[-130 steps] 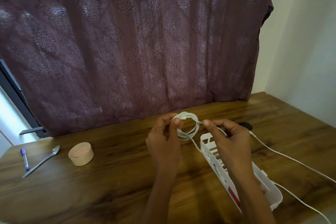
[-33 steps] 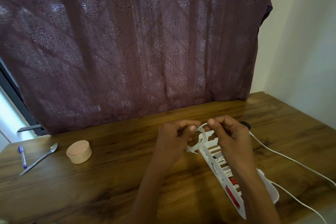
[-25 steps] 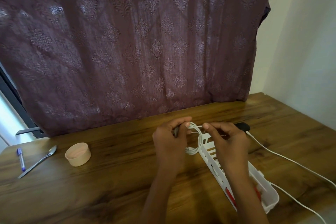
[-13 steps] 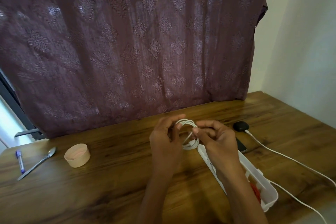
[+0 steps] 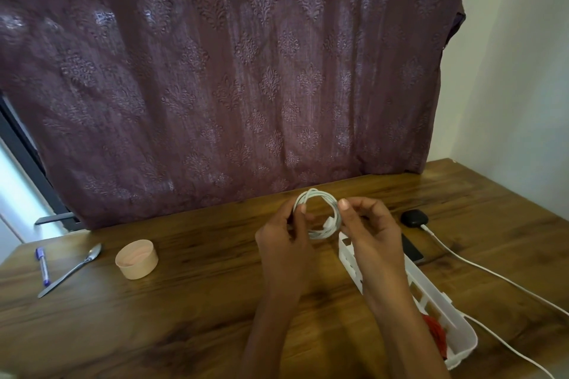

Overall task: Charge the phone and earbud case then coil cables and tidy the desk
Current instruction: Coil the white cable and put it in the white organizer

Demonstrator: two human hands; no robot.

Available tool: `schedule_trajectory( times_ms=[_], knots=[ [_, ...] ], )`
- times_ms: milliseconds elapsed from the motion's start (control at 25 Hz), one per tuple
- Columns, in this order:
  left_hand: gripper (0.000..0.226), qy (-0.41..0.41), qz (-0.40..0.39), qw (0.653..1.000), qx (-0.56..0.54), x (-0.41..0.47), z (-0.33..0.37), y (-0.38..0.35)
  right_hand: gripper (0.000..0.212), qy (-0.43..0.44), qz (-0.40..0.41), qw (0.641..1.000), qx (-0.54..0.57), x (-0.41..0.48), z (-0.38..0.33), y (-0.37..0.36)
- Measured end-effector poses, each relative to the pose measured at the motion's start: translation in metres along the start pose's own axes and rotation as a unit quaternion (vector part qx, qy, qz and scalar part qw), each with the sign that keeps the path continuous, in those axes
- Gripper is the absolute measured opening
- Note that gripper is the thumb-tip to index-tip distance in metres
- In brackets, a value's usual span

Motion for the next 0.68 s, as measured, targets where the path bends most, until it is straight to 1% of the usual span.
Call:
schedule_trajectory(
  times_ms=[40, 120, 200, 280, 400, 480, 520, 600, 680],
  knots=[
    [0.021, 0.002, 0.009, 1.000, -0.003, 0.003, 0.001, 0.002, 0.014, 0.048, 0.008, 0.998, -0.051, 0.001, -0.009, 0.002],
    [0.020, 0.005, 0.025, 1.000, -0.007, 0.009, 0.003, 0.005, 0.011, 0.079, -0.015, 0.994, -0.069, 0.003, -0.017, -0.004],
    [0.019, 0.007, 0.024, 1.000, -0.010, 0.012, 0.006, 0.002, 0.006, 0.082, -0.036, 0.993, -0.082, 0.004, -0.018, -0.009],
    [0.019, 0.009, 0.005, 1.000, -0.020, 0.013, 0.010, -0.003, 0.005, 0.077, -0.033, 0.993, -0.087, 0.006, -0.019, -0.008],
    [0.018, 0.013, -0.044, 0.999, -0.027, 0.019, 0.012, -0.011, 0.016, 0.059, -0.027, 0.997, -0.042, 0.011, -0.020, -0.008],
    [0.018, 0.015, -0.069, 0.997, -0.023, 0.023, 0.014, -0.015, 0.020, 0.049, -0.040, 0.998, -0.005, 0.015, -0.026, -0.010],
    [0.021, 0.018, -0.077, 0.996, -0.032, 0.025, 0.016, -0.015, 0.019, 0.064, -0.051, 0.997, -0.006, 0.017, -0.032, -0.011],
    [0.037, 0.013, -0.102, 0.994, -0.046, 0.027, 0.022, -0.015, 0.014, 0.121, -0.075, 0.988, -0.057, 0.024, -0.050, -0.014],
    [0.056, -0.028, -0.146, 0.989, -0.024, 0.027, 0.035, -0.021, 0.011, 0.166, -0.097, 0.974, -0.120, 0.033, -0.064, -0.018]
  ],
)
Point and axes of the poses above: each hand's wrist, its own x-axis towards the middle knuckle, its own y-axis out of the back of the hand, z = x × y, the point moved 9 cm from there along x, towards the middle knuckle, and after that the axes turned 14 degrees about y, right-handed, at the moved point
